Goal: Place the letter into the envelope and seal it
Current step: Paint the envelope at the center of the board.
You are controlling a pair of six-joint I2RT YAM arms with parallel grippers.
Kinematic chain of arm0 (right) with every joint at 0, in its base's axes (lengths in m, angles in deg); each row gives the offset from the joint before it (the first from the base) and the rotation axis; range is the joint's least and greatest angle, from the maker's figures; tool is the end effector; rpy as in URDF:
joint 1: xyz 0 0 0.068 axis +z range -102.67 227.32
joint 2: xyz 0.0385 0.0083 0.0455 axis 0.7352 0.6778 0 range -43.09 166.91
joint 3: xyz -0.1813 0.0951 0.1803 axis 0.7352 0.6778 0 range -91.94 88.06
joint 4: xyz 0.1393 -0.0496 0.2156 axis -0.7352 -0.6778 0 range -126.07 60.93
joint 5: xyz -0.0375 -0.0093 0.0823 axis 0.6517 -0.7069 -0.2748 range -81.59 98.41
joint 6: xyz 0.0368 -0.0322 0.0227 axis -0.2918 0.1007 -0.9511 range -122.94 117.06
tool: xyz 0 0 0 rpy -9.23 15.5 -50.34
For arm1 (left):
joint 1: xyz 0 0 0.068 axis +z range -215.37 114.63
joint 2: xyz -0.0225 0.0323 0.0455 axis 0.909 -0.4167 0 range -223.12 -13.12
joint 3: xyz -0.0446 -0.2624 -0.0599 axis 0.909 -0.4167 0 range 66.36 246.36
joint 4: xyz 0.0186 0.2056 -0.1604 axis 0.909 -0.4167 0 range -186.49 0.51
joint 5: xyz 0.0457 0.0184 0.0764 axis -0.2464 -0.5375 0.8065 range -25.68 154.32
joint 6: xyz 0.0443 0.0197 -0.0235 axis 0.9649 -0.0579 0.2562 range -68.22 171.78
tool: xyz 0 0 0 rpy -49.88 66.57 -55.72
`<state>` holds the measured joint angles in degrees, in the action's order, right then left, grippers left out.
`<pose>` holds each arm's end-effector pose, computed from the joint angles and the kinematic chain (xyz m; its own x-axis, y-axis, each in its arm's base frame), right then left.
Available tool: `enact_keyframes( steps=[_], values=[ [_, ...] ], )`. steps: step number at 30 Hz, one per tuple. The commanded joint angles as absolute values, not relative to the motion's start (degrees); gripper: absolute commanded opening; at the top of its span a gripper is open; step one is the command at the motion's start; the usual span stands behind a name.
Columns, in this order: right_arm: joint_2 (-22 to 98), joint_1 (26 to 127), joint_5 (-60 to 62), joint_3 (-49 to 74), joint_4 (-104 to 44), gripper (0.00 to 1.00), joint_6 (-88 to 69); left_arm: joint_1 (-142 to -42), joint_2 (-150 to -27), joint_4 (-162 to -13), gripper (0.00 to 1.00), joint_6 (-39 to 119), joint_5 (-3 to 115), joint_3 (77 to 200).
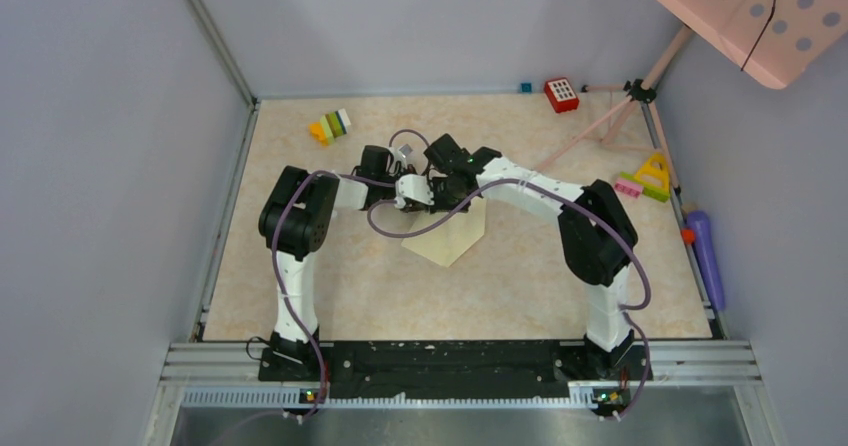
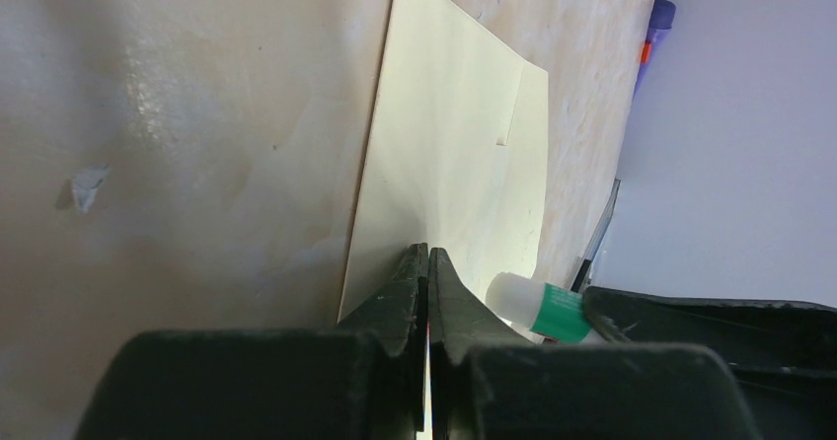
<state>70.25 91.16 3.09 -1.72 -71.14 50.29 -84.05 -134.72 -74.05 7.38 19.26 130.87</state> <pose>0.2994 0.2921 0.2133 0.1811 -0.9317 -0.3148 -0.9556 -0.0912 -0.2800 0.3859 -0.1570 0.0993 -0.9587 -0.1977 -0.2046 0.0789 0.5060 -0.8589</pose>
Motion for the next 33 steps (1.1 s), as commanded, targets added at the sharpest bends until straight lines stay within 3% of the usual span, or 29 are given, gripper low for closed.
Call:
enact_keyframes(
  steps=[1,8,33],
  values=[
    [68.5,91.2,5.4,-4.3,-69.1,0.0,49.0,-84.6,-135.6,-78.1,0.0,10.2,26.0,129.3],
    [73.1,92.5,6.1,-1.9,-68.9,0.0,48.3,-84.6,-135.5,-78.1,0.0,10.1,26.1,129.2],
    [72.6,94.6,-2.6,-2.9,-73.5,0.0,49.1,-84.9,-134.8,-78.9,0.0,10.5,28.0,129.0]
  ],
)
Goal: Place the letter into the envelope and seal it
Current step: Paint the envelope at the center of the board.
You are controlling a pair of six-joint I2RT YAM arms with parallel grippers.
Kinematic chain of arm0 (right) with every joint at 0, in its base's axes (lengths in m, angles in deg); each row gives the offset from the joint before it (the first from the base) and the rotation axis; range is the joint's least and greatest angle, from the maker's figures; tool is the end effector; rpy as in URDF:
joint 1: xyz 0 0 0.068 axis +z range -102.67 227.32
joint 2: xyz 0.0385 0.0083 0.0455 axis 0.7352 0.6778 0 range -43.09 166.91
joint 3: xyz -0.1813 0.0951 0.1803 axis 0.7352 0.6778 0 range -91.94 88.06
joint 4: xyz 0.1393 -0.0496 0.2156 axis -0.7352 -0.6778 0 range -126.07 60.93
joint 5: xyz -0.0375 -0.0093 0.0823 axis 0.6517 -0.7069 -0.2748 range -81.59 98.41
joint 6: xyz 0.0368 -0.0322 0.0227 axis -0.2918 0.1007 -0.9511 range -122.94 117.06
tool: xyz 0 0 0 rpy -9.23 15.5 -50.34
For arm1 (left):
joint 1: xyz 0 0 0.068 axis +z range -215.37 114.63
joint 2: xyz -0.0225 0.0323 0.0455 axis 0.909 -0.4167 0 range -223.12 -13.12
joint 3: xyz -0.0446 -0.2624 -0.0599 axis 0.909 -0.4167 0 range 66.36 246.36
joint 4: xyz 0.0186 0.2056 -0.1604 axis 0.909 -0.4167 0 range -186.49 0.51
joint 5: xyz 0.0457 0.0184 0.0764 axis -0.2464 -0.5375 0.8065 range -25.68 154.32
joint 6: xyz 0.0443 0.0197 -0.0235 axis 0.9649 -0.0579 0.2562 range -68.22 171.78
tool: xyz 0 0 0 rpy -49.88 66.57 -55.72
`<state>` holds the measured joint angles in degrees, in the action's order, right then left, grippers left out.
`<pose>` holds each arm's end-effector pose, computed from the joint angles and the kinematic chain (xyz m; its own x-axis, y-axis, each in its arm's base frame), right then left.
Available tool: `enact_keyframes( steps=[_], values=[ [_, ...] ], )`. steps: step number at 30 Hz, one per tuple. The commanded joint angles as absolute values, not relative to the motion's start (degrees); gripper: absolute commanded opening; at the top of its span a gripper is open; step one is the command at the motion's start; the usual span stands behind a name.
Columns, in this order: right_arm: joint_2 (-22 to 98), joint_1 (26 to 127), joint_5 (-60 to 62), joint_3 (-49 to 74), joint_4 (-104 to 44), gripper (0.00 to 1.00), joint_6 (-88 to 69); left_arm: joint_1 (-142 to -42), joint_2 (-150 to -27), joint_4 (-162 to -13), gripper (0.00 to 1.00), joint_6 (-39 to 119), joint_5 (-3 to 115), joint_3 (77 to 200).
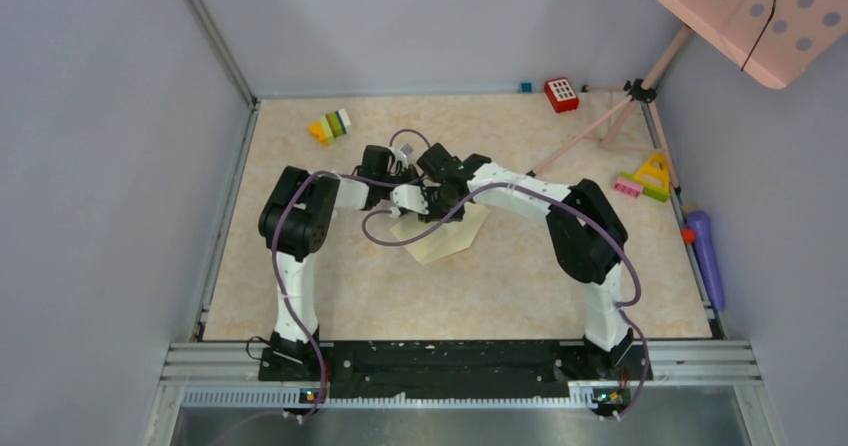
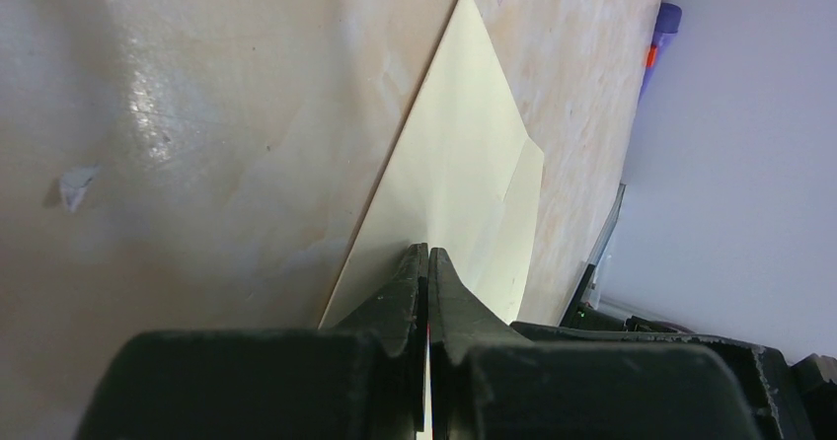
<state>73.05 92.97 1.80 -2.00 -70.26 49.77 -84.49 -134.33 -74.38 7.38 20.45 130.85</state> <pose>0.2941 0.3067 0.1958 0.1991 -0.9267 -0.3187 -0.9621 -0.1231 -0.2432 0.3849 -0.1595 0.1012 -0.9560 -0.2025 -0.2120 0.0793 0.5176 -0.8520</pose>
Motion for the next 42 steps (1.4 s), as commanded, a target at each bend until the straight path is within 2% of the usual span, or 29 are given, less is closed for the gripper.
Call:
enact_keyframes(
  steps=[1,35,42],
  values=[
    [72.6,94.6,-2.6,-3.0,-73.2,0.0,49.0,-84.9,-134.8,-78.9,0.0,10.5,28.0,129.0],
    [76.1,98.1,-6.8,-7.0,-75.0,0.0,47.5,-84.8,-135.1,-79.1,0.0,10.7,27.4,129.3],
    [76.0,97.8,-1.7,-7.1,-72.4,0.0,46.4,-84.9,-135.1,-79.0,0.0,10.8,27.4,129.4]
  ],
)
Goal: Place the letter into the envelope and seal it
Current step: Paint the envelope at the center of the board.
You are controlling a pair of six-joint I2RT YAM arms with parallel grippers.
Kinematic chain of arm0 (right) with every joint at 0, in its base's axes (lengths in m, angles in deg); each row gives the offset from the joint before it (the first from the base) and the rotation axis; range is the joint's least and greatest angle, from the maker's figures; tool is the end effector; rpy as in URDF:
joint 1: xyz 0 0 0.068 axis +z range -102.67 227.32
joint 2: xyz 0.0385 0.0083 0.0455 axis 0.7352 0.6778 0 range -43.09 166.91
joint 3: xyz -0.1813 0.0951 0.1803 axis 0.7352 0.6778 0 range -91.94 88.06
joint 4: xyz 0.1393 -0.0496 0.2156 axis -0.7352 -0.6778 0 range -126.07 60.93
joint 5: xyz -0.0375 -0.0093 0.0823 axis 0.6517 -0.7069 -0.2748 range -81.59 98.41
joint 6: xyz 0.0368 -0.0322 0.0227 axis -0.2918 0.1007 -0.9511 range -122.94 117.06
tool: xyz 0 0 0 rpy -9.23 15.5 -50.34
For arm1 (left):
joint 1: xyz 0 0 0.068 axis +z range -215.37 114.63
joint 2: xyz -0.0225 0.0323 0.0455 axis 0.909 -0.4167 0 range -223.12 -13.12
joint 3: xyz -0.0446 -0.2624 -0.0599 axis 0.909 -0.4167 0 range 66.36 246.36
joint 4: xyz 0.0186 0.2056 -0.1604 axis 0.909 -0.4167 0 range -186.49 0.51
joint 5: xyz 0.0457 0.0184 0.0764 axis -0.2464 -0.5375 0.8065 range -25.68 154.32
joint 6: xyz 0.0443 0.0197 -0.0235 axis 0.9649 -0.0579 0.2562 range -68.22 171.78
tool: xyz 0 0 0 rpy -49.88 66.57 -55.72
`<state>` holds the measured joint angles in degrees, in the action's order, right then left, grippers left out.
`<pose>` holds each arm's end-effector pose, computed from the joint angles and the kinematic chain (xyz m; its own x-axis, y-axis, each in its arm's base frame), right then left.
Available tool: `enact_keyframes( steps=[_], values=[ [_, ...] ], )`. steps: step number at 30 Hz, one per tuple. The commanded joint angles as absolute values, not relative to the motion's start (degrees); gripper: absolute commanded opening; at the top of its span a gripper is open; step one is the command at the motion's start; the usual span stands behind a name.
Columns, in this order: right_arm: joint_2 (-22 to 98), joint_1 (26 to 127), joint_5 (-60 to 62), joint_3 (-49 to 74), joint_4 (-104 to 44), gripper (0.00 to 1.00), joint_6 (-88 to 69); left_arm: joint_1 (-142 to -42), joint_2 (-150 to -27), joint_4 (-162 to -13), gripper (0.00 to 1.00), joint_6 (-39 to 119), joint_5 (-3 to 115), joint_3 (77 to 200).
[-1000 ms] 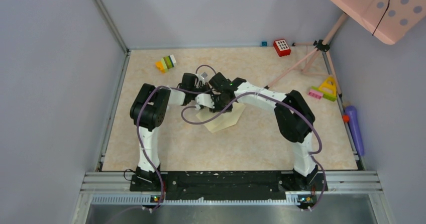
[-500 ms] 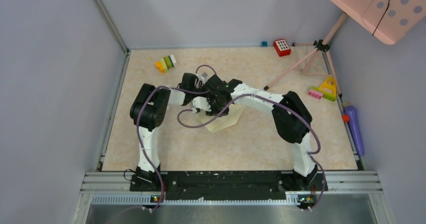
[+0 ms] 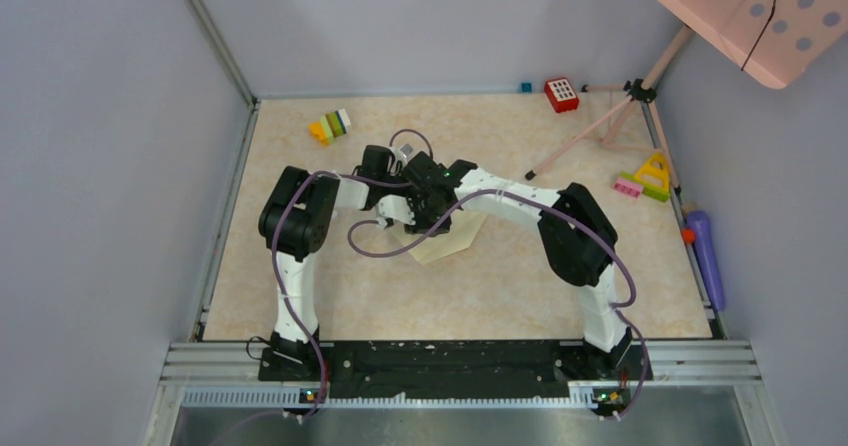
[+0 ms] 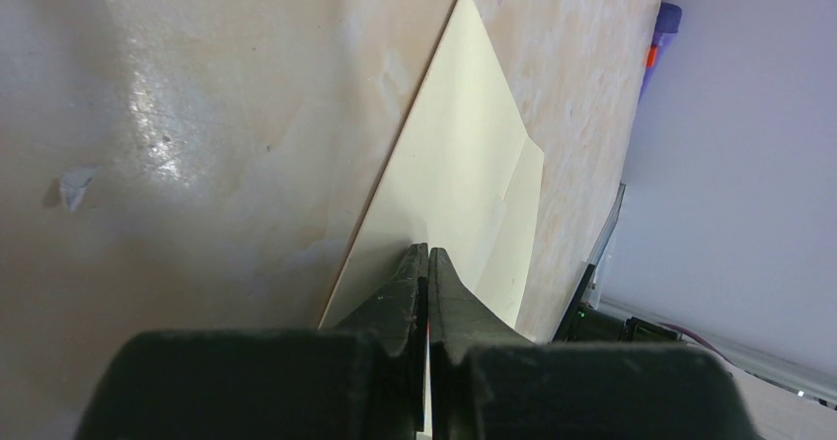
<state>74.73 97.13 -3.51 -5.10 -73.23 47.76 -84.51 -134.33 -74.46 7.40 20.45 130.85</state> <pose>0.2720 0.3333 0.1979 0.2344 -0.8956 -0.3780 -0.9696 -0.1872 -0.1577 0.3847 -0.1596 0.1011 -0.9564 -0.2019 -0.2112 0.0787 0.5180 -0.8517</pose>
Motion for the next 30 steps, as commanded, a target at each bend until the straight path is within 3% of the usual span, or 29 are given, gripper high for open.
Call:
enact_keyframes(
  steps=[1,20,30],
  values=[
    [75.8,97.6,-1.4,-7.2,-72.2,0.0,46.2,-85.0,-135.1,-79.0,0.0,10.9,27.3,129.3],
    [74.8,91.2,1.9,-6.7,-68.9,0.0,46.3,-84.9,-135.1,-78.8,0.0,11.1,27.2,129.3],
    [75.4,91.9,-2.5,-7.0,-71.7,0.0,47.1,-85.1,-135.1,-78.9,0.0,11.1,27.4,129.3]
  ],
)
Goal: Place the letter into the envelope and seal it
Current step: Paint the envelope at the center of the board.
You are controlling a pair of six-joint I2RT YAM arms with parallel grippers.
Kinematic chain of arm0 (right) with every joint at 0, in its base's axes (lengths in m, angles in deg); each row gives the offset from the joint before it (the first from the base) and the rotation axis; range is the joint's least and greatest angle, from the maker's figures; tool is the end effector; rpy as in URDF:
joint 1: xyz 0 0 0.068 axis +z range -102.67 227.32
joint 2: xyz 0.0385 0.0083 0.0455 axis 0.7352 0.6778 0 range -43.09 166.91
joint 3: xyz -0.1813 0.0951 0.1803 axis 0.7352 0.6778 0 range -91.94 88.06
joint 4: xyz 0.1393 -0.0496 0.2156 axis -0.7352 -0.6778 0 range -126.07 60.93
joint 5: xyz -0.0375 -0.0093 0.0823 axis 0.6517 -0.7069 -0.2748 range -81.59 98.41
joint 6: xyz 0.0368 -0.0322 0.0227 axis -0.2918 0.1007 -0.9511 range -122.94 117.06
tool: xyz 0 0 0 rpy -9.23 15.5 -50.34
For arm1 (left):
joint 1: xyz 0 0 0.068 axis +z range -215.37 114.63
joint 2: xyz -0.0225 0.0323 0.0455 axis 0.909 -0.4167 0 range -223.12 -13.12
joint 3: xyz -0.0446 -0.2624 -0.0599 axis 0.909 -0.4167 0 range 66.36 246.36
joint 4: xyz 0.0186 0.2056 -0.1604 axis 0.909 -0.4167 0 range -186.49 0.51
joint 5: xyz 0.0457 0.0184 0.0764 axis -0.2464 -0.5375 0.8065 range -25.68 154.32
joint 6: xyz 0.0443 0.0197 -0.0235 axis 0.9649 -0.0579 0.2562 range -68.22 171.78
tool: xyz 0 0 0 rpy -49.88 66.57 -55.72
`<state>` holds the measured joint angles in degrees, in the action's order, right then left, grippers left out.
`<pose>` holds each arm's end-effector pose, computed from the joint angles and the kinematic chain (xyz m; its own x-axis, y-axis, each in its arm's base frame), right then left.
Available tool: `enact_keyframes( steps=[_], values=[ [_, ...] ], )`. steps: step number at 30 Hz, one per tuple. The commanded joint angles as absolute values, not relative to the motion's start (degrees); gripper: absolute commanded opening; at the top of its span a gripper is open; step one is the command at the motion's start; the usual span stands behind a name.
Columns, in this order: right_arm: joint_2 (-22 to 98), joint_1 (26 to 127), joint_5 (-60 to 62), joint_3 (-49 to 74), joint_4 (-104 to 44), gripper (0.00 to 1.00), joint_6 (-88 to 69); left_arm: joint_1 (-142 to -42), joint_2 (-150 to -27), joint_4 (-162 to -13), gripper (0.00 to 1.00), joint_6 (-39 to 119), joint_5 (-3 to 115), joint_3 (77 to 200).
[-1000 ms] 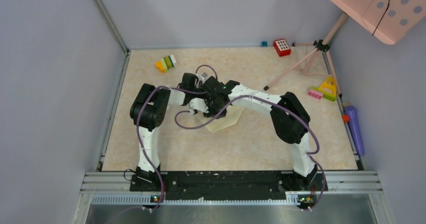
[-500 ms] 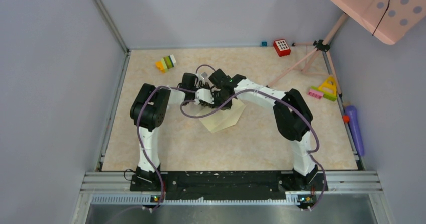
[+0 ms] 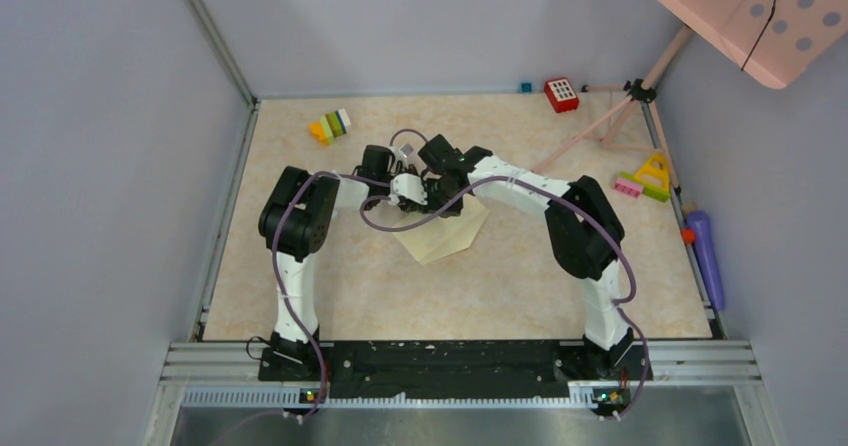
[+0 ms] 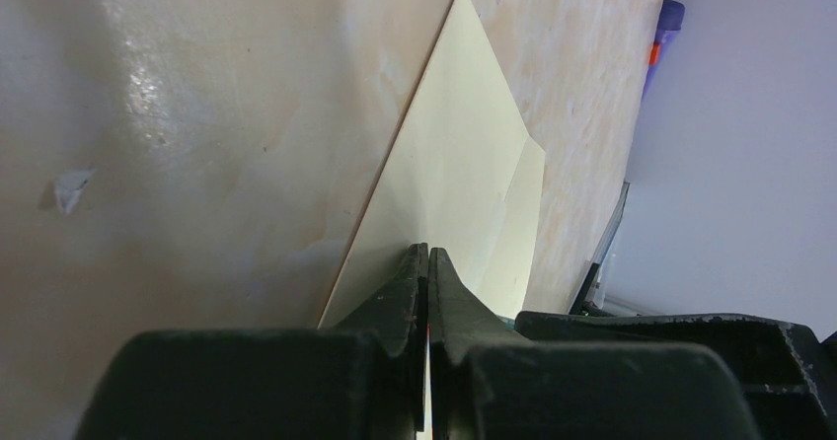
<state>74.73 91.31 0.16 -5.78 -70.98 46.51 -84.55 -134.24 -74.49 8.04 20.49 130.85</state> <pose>0.3101 0.3065 0.2026 0.1273 -0.9222 -0.3652 -0.9732 -0.0451 -0.2253 0.3846 -0.1598 0.1016 -0.9552 -0.1959 -0.2218 0.0904 0.5203 -0.8492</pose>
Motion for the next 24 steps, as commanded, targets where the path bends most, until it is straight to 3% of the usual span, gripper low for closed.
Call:
enact_keyframes(
  steps=[1,24],
  values=[
    [75.5,92.0,-2.6,-6.8,-71.6,0.0,47.2,-85.0,-135.1,-78.8,0.0,11.1,27.4,129.3],
    [77.1,96.4,-5.6,-7.9,-72.6,0.0,46.0,-85.0,-134.9,-78.9,0.0,11.0,27.7,129.1]
  ],
)
